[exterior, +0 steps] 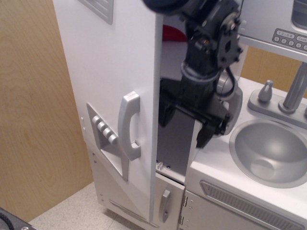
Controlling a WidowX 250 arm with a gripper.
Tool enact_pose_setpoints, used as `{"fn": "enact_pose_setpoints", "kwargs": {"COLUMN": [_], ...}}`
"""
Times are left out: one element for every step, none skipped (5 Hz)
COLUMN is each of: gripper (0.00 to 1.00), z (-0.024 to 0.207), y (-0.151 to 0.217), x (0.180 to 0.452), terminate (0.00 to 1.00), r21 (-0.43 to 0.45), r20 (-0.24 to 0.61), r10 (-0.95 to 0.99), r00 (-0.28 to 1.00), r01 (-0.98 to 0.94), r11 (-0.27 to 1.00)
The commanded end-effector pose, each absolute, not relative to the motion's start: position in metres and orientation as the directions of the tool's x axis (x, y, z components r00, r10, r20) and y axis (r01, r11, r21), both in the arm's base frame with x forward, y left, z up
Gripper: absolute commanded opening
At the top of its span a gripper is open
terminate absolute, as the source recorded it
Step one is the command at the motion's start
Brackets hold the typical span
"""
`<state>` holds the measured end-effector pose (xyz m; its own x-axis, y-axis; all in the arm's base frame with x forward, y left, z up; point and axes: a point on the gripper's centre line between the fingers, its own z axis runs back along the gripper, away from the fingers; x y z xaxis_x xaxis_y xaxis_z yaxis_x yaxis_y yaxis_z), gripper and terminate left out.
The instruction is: Open fridge
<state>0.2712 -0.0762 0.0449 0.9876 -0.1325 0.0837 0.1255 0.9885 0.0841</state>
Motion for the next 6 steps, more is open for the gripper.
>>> {"fn": "enact_pose_setpoints", "kwargs": {"gripper": [1.00, 1.00, 1.00, 1.00, 1.00, 1.00], "z": [0.075, 0.076, 0.072, 0.070, 0.065, 0.061], "y": [-0.051, -0.029, -0.003, 0.034, 0.070, 0.104], "x": [0.245, 0.218, 0.201, 0.198, 0.212, 0.244], "terminate": [0.00, 0.00, 0.00, 0.00, 0.00, 0.00], "r21": [0.059, 0.068, 0.087, 0.109, 0.140, 0.166], "r20": [0.095, 0.085, 0.076, 0.093, 0.106, 0.182], "r10": [-0.166, -0.168, -0.135, -0.080, -0.020, 0.006], "r00": [0.982, 0.982, 0.988, 0.992, 0.994, 0.983], "r01": [0.161, 0.163, 0.129, 0.070, 0.005, -0.037], "r11": [0.985, 0.984, 0.988, 0.992, 0.990, 0.985]}}
